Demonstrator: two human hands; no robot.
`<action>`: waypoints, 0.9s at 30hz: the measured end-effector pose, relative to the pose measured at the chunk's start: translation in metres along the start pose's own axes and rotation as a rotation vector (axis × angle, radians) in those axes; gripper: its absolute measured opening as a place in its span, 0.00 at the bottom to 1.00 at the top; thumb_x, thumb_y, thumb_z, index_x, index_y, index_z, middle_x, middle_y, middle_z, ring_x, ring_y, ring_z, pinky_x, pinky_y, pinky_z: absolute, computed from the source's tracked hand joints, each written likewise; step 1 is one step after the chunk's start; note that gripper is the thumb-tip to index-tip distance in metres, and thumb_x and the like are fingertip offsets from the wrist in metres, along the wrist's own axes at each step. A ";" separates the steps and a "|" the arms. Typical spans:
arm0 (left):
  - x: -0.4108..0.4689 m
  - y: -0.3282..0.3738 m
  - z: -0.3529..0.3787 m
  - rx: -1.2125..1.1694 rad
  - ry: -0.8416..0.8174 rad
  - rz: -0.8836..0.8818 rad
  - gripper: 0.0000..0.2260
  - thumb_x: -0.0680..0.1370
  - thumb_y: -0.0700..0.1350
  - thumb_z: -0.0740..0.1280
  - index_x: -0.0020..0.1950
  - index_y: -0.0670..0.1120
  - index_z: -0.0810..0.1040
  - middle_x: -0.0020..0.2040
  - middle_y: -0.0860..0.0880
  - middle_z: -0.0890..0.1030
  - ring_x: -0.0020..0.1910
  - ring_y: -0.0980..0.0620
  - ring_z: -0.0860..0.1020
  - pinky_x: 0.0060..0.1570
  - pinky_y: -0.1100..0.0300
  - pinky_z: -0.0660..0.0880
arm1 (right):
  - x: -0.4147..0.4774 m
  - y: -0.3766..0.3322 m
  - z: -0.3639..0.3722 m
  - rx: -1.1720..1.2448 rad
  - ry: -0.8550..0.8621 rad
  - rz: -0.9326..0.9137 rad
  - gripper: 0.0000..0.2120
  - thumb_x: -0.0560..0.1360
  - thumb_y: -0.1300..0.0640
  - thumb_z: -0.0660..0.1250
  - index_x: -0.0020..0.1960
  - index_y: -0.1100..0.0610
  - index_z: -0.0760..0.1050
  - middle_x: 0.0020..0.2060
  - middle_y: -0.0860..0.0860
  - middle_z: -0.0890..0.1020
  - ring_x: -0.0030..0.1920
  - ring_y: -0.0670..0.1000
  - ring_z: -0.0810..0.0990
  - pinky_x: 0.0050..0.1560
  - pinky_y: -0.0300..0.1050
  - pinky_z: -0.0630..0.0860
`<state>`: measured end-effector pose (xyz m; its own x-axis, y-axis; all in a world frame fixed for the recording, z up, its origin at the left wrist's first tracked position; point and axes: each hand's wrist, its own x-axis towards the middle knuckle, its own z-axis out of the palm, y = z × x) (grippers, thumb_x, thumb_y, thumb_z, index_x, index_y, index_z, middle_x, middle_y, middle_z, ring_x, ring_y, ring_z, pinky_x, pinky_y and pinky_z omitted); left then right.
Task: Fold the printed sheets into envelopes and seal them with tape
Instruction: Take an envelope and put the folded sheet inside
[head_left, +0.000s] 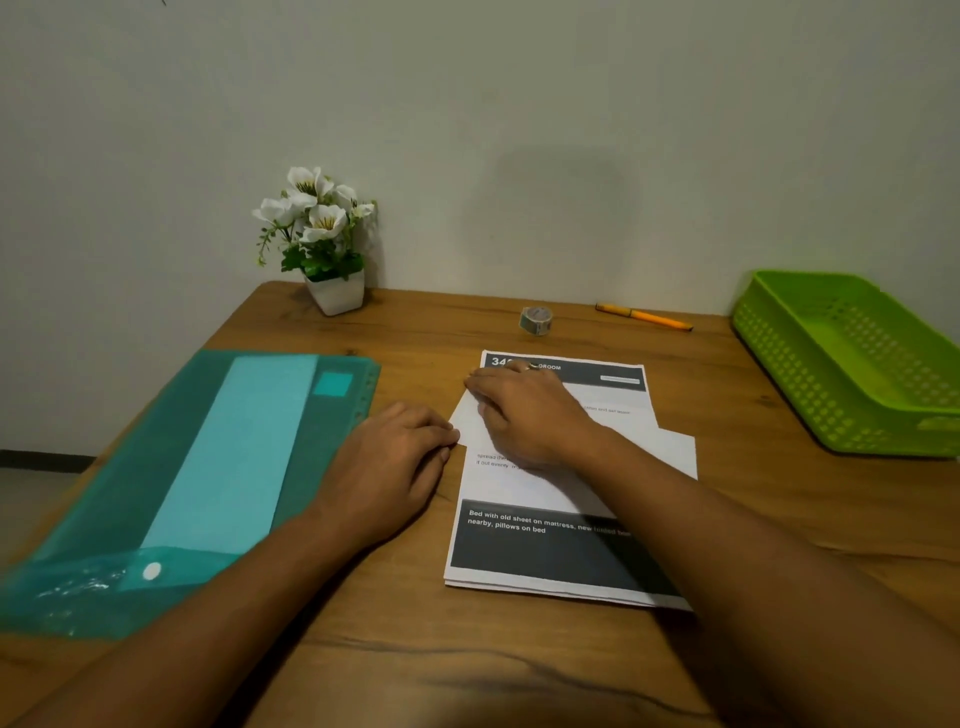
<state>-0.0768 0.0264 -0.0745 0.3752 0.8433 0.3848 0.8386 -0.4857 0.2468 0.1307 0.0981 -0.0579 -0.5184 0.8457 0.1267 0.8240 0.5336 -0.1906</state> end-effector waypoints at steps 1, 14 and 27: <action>-0.001 0.000 0.000 0.015 -0.001 0.004 0.12 0.81 0.49 0.65 0.62 0.51 0.84 0.56 0.55 0.81 0.55 0.56 0.76 0.48 0.57 0.75 | -0.004 0.002 -0.003 0.076 -0.012 0.017 0.18 0.84 0.51 0.58 0.72 0.51 0.73 0.71 0.49 0.76 0.71 0.56 0.71 0.70 0.58 0.69; -0.006 0.004 -0.001 0.092 0.093 -0.027 0.11 0.80 0.50 0.68 0.57 0.48 0.86 0.45 0.53 0.77 0.45 0.54 0.74 0.37 0.60 0.67 | -0.084 0.044 -0.024 0.065 0.134 0.318 0.22 0.84 0.42 0.61 0.74 0.49 0.70 0.73 0.48 0.73 0.71 0.52 0.70 0.70 0.53 0.66; 0.041 0.048 0.001 0.099 -0.145 -0.045 0.22 0.84 0.60 0.56 0.77 0.55 0.69 0.76 0.53 0.68 0.75 0.52 0.64 0.73 0.47 0.64 | -0.083 0.042 -0.002 -0.035 0.075 0.375 0.23 0.85 0.39 0.53 0.75 0.49 0.68 0.77 0.50 0.68 0.77 0.55 0.64 0.73 0.59 0.61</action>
<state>-0.0212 0.0382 -0.0476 0.3834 0.8914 0.2416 0.8879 -0.4278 0.1695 0.2090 0.0506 -0.0746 -0.1626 0.9786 0.1259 0.9612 0.1859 -0.2040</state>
